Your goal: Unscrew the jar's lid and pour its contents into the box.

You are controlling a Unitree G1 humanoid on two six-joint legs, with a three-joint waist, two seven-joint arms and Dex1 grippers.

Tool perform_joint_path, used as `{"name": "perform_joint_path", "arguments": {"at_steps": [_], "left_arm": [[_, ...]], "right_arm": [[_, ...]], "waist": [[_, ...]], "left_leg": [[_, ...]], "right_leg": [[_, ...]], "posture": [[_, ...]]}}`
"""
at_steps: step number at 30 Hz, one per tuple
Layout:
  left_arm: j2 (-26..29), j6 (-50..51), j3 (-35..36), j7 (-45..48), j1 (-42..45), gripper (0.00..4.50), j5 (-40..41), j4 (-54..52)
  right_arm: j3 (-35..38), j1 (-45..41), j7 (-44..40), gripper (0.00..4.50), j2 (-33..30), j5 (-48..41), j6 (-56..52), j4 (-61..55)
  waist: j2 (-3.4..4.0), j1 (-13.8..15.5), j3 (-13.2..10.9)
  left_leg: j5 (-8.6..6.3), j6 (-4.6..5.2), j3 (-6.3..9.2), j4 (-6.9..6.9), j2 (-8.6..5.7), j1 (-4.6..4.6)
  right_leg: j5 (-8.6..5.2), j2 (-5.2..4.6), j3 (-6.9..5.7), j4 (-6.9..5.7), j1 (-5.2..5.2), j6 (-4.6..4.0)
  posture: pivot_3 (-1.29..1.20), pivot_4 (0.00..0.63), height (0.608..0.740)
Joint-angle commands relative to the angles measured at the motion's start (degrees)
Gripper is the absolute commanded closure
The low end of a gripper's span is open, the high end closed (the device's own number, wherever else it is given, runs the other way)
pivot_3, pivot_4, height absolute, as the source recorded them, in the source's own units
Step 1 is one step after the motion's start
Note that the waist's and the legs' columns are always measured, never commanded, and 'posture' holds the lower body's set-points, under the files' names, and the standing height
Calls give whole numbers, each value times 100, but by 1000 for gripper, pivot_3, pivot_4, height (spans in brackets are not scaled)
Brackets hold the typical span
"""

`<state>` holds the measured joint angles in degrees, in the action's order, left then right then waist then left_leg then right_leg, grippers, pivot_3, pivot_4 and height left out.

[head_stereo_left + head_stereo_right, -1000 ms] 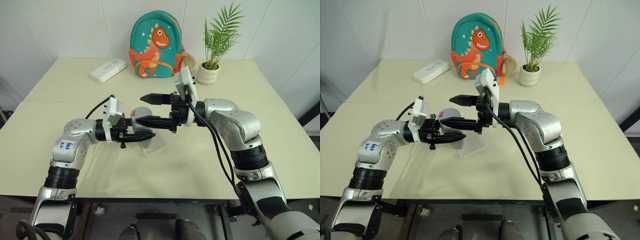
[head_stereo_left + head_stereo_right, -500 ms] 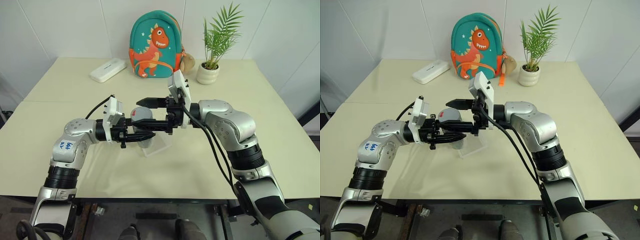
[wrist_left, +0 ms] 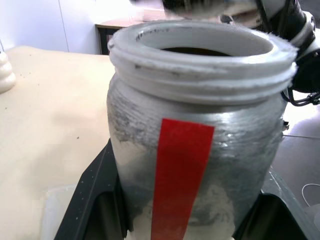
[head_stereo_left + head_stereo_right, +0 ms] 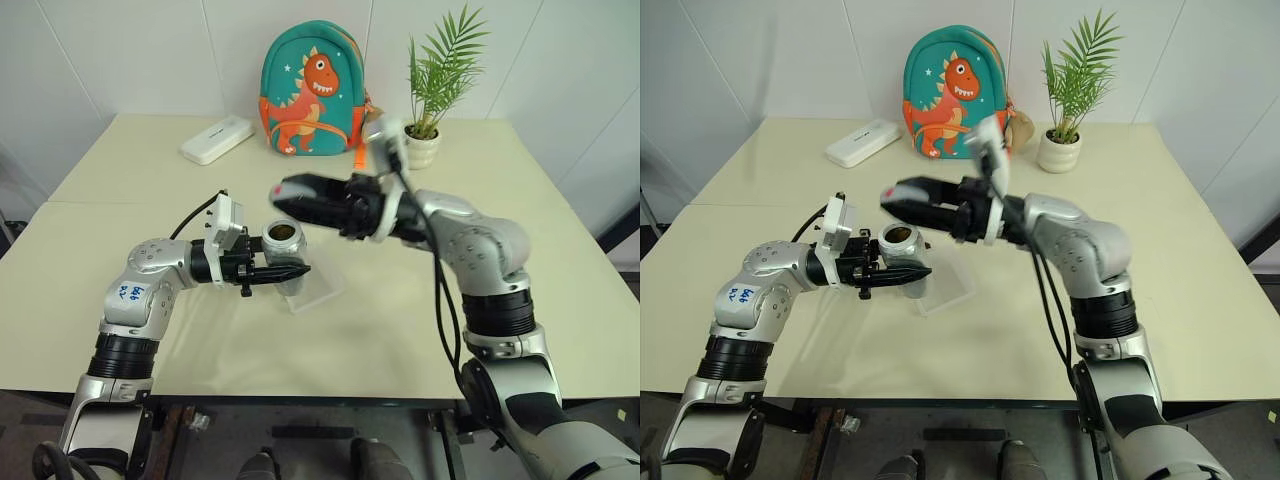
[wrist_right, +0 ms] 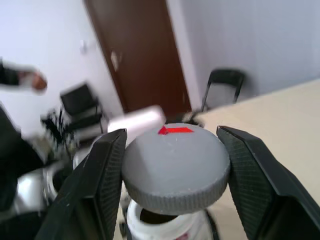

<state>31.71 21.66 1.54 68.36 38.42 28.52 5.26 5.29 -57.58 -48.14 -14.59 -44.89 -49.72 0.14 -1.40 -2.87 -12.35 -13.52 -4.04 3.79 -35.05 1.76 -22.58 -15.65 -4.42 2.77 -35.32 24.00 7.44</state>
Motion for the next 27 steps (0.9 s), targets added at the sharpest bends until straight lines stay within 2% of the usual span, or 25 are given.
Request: {"name": "perform_joint_path", "arguments": {"at_steps": [1,7,10,17,21,27], "left_arm": [[64,-20,89,-3,-36,2542,83,-197],[176,31,267,-77,-90,2542,145,-211],[263,87,339,-51,-97,2542,188,-184],[291,208,387,-66,9,2542,250,-108],[242,272,399,-99,94,2542,289,-46],[112,386,472,-266,232,2542,375,75]], "right_arm": [[609,-28,323,1911,-331,-146,146,-97],[810,859,601,1911,-1308,1026,1371,318],[631,1733,619,1911,-1609,1896,2512,687],[578,2892,813,1911,-1505,2652,3875,1304],[657,3232,877,1911,-1292,2541,4039,1386],[825,3252,872,53,-1330,2318,3864,1243]], "waist": [[0,3,0],[-1,51,0],[0,72,0],[1,33,0],[0,2,0],[0,-15,0]], "left_leg": [[0,0,0,0,0,0],[-1,1,-1,2,-1,-1],[-2,3,-4,3,-1,-4],[-3,5,-35,5,-2,4],[-3,5,-44,2,-3,19],[-1,5,-50,-3,-4,20]], "right_leg": [[0,0,0,0,0,0],[-2,0,1,9,-1,-2],[-2,0,3,16,0,-1],[2,2,37,19,2,14],[4,4,49,19,-6,18],[7,4,58,19,-6,23]], "posture": [[0,150,740],[0,150,740],[0,150,740],[0,150,740],[0,150,740],[0,150,740]]}}
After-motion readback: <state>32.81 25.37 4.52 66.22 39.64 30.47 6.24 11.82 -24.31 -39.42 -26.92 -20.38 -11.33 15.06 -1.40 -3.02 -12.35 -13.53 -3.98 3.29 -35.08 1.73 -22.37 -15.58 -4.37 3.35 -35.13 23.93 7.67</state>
